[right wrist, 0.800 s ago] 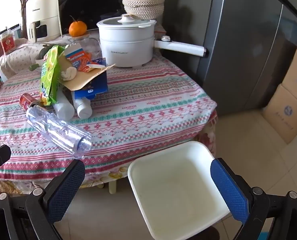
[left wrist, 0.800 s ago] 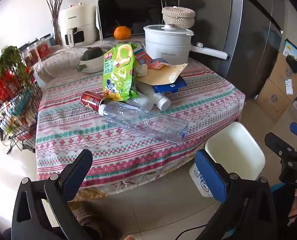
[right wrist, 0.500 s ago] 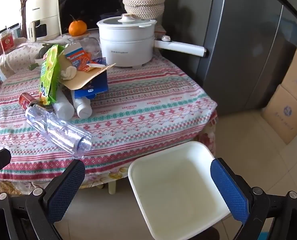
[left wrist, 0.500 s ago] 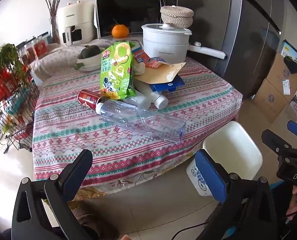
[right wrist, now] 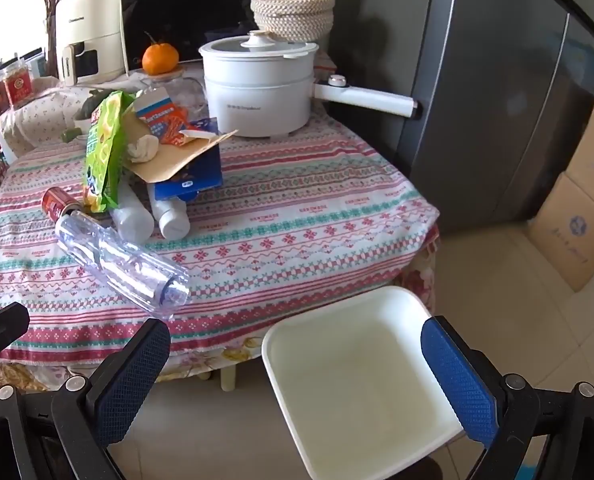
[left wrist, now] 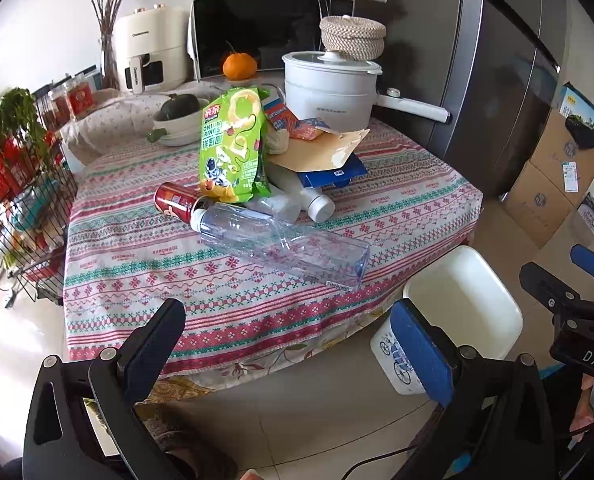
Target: Collect trash
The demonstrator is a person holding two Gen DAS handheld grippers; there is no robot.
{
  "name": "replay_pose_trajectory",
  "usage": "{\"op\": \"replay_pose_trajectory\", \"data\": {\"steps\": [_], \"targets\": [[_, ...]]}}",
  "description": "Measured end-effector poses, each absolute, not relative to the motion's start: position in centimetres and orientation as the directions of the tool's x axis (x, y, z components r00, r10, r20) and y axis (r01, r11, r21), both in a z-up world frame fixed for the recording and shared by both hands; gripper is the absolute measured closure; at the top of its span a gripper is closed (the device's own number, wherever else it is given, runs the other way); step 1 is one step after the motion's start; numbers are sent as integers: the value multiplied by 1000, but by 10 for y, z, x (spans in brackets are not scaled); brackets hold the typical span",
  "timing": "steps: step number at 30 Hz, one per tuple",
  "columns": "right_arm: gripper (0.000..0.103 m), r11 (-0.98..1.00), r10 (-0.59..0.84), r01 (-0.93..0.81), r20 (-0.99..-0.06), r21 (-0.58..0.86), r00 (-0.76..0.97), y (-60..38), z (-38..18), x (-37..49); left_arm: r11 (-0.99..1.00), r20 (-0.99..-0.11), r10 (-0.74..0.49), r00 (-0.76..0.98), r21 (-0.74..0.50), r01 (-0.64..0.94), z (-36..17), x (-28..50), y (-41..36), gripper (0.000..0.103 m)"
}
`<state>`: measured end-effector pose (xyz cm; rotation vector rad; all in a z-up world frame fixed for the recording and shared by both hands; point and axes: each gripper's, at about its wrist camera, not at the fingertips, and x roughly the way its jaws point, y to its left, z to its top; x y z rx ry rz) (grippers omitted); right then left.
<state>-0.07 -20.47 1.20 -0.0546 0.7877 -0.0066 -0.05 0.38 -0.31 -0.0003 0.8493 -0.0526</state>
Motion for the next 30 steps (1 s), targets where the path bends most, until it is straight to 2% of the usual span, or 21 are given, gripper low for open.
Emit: {"op": "replay_pose_trajectory", "data": {"steps": [30], "targets": [[0, 999, -18, -13, -716, -38, 698, -202, 8, -2, 999, -745, -41, 666, -16, 43, -2, -4, 8, 0]]}}
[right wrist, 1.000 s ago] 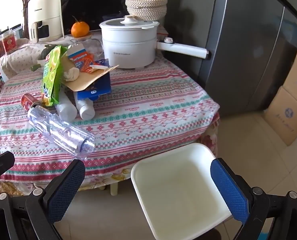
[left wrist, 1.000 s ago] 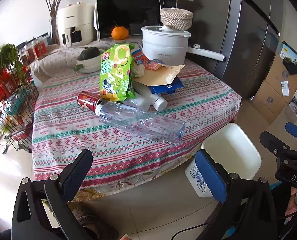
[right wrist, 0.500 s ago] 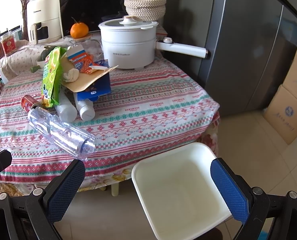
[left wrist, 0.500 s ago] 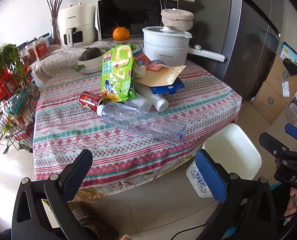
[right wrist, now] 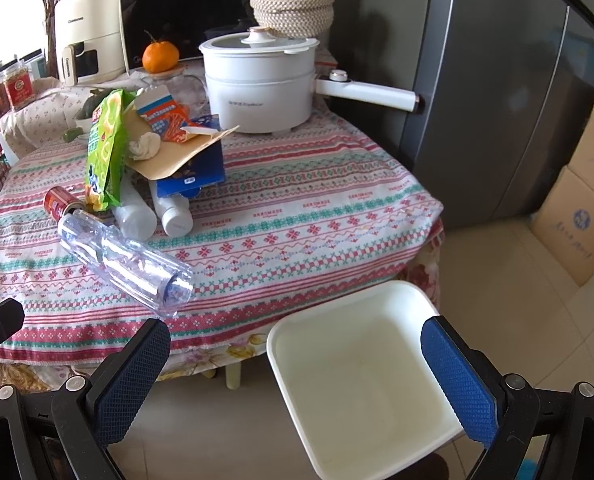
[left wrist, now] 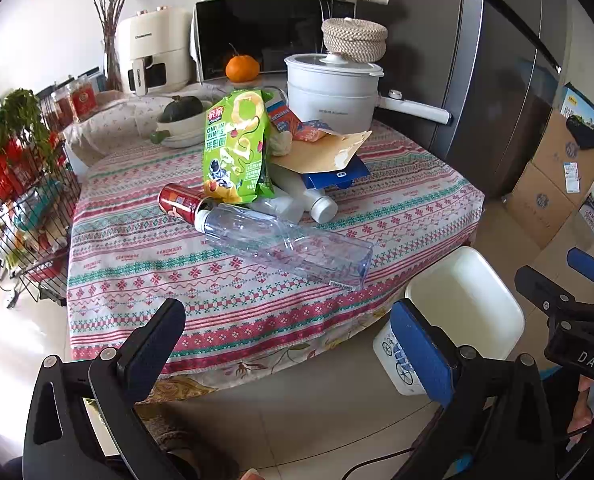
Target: Collect trash
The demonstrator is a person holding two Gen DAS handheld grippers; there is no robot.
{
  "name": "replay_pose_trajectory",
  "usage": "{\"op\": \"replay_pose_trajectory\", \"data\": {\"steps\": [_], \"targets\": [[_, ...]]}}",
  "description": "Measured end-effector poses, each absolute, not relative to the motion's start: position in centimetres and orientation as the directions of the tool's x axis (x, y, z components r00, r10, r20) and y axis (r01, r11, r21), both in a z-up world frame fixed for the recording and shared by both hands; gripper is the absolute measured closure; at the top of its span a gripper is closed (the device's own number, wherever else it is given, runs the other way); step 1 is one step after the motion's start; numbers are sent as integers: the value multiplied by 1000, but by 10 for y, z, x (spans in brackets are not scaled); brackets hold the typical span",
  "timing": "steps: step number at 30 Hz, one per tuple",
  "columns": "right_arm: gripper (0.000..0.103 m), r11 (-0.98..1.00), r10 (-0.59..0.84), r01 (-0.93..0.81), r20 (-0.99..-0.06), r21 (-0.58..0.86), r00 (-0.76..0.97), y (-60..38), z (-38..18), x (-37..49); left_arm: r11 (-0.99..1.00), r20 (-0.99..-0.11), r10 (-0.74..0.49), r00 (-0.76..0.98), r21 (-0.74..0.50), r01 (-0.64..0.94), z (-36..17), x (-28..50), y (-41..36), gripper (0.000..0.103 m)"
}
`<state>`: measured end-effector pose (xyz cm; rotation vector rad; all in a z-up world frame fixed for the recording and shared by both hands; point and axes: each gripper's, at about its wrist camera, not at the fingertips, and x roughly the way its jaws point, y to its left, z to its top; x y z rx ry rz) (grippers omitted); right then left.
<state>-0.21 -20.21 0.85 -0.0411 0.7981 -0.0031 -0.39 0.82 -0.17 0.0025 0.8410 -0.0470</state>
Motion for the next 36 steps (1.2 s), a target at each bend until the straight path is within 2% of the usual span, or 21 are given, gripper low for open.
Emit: {"op": "replay_pose_trajectory", "data": {"steps": [36], "targets": [[0, 999, -15, -18, -724, -38, 690, -200, 5, 0, 1000, -748, -21, 664, -17, 13, -3, 7, 18, 0]]}}
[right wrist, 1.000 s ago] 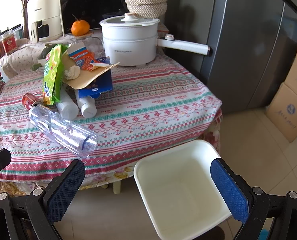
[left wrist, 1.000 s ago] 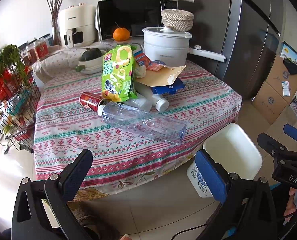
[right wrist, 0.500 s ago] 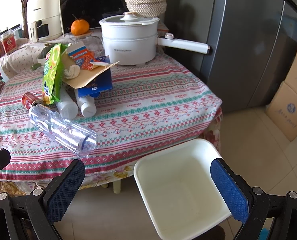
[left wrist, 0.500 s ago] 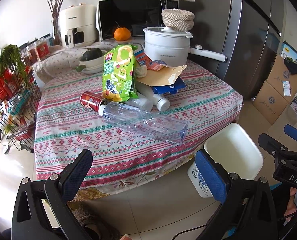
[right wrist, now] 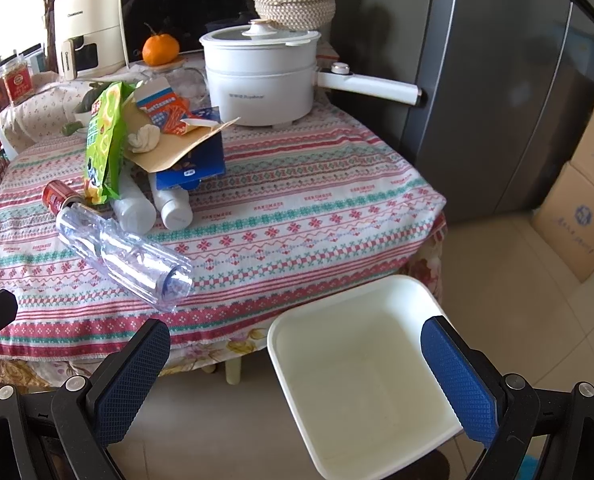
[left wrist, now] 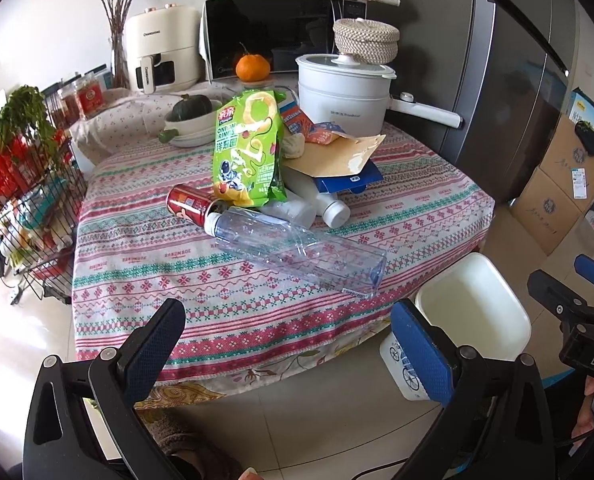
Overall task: Collect trash
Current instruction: 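Grasp the green chip bag with the left tool while the right tool grasps the clear bottle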
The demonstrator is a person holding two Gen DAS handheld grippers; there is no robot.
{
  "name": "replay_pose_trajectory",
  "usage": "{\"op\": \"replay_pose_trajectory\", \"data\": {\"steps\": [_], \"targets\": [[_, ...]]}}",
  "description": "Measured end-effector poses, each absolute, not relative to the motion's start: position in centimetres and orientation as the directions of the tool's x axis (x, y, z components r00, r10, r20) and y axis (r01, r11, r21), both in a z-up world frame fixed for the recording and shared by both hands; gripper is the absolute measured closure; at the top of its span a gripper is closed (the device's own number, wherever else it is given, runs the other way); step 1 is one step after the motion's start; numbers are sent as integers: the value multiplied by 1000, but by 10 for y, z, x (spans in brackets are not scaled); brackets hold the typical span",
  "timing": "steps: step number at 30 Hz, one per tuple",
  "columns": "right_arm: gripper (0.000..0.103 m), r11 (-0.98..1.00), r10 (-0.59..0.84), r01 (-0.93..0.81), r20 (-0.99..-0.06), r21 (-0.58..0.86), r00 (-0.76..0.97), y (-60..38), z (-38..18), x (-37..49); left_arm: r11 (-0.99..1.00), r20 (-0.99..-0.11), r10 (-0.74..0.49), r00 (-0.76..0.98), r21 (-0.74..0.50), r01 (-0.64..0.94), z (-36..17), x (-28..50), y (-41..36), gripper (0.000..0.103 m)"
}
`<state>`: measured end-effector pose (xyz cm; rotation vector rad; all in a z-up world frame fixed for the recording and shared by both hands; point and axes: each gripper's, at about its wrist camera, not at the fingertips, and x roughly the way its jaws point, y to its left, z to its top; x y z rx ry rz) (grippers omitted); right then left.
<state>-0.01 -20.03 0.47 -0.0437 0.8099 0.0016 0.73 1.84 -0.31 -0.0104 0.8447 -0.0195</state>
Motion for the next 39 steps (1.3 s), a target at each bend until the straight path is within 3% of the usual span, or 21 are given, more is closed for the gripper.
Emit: {"op": "replay_pose_trajectory", "data": {"steps": [5, 10, 16, 20, 27, 28, 32, 34, 36, 39], "targets": [[0, 1000, 16, -22, -714, 2, 700, -202, 13, 10, 997, -763, -81, 641, -67, 47, 3, 33, 36, 0], [0, 998, 44, -55, -741, 10, 670, -200, 24, 42, 998, -791, -58, 609, -53, 26, 2, 79, 54, 1], [0, 981, 192, -120, -779, 150, 597, -199, 26, 104, 996, -813, -87, 576, -88, 26, -14, 143, 59, 10], [0, 967, 253, -125, -808, 220, 532, -198, 4, 134, 993, -775, -112, 622, -112, 39, -27, 181, 54, 19], [0, 912, 410, -150, -841, 381, 353, -203, -33, 164, 998, -766, -6, 643, -50, -50, -51, 247, 40, 26], [0, 918, 397, -148, -845, 368, 358, -205, -32, 169, 997, -773, 21, 634, -28, -67, -57, 254, 38, 28], [0, 949, 314, -136, -870, 284, 379, -210, -34, 182, 991, -806, 92, 585, 20, -129, -77, 273, 36, 62], [0, 954, 300, -131, -878, 270, 374, -211, -37, 187, 988, -811, 109, 574, 26, -152, -80, 274, 37, 69], [0, 950, 313, -125, -877, 286, 365, -213, -38, 191, 986, -812, 135, 568, 52, -160, -80, 275, 36, 84], [0, 947, 322, -127, -875, 296, 362, -211, -37, 192, 984, -805, 148, 574, 63, -166, -73, 269, 38, 92]]}}
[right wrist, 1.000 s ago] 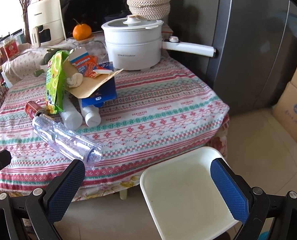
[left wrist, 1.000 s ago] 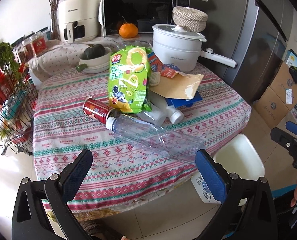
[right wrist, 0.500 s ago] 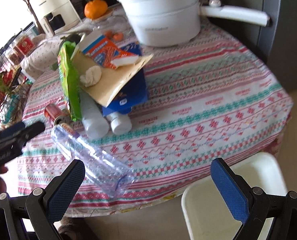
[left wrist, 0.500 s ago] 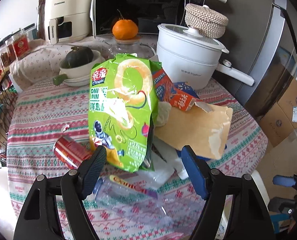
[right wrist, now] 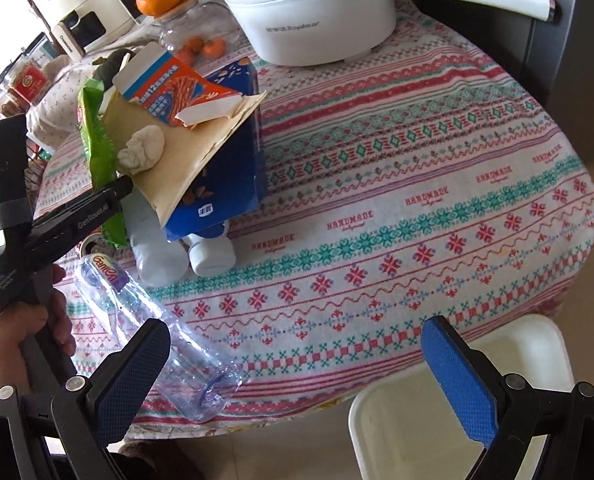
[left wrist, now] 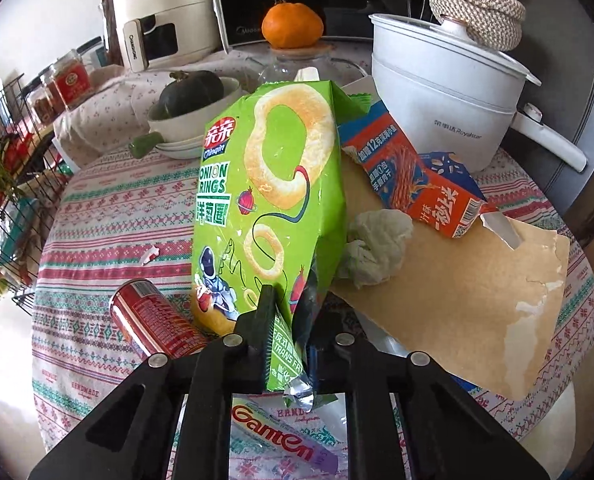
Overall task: Collect trash
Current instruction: 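Grasp the green chip bag with the left tool while the right tool grasps the clear bottle, then lift the green chip bag and clear bottle and carry both over the white bin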
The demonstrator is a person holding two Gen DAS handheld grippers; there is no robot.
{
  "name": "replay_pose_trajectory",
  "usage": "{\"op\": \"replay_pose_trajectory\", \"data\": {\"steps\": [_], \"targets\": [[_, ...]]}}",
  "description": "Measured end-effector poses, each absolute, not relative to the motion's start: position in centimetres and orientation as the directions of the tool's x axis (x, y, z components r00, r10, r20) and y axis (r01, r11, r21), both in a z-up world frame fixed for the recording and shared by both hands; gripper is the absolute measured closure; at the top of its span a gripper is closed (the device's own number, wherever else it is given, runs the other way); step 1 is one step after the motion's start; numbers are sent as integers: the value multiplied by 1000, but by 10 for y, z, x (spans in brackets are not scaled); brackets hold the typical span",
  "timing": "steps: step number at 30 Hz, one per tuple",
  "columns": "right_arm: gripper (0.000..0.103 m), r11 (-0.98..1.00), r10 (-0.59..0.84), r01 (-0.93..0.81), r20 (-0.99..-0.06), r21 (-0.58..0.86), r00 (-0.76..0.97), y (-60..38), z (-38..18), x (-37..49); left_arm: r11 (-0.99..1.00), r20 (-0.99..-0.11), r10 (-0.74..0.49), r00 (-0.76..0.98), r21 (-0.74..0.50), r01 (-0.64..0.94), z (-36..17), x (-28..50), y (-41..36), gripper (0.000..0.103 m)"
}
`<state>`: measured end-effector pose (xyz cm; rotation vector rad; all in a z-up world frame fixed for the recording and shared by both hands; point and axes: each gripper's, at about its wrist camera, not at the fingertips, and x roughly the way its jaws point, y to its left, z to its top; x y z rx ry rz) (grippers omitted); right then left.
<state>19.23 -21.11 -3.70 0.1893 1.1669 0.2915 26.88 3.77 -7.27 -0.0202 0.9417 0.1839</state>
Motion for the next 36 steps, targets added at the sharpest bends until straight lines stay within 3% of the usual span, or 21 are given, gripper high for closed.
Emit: {"op": "replay_pose_trajectory", "data": {"steps": [10, 19, 30, 36], "targets": [[0, 939, 341, -185, -852, 290, 396, -195, -33, 187, 988, -768, 24, 640, -80, -133, -25, 221, 86, 100], [2, 894, 323, -421, -876, 157, 359, -133, -51, 175, 980, -710, -58, 702, -174, -95, 15, 164, 132, 101], [16, 793, 268, -604, -935, 78, 231, -60, -109, 170, 969, -701, -119, 703, -237, -72, 17, 138, 158, 101], [16, 792, 237, -606, -950, 69, 202, -69, -129, 170, 971, -716, -126, 687, -230, -62, 9, 133, 158, 101]]}}
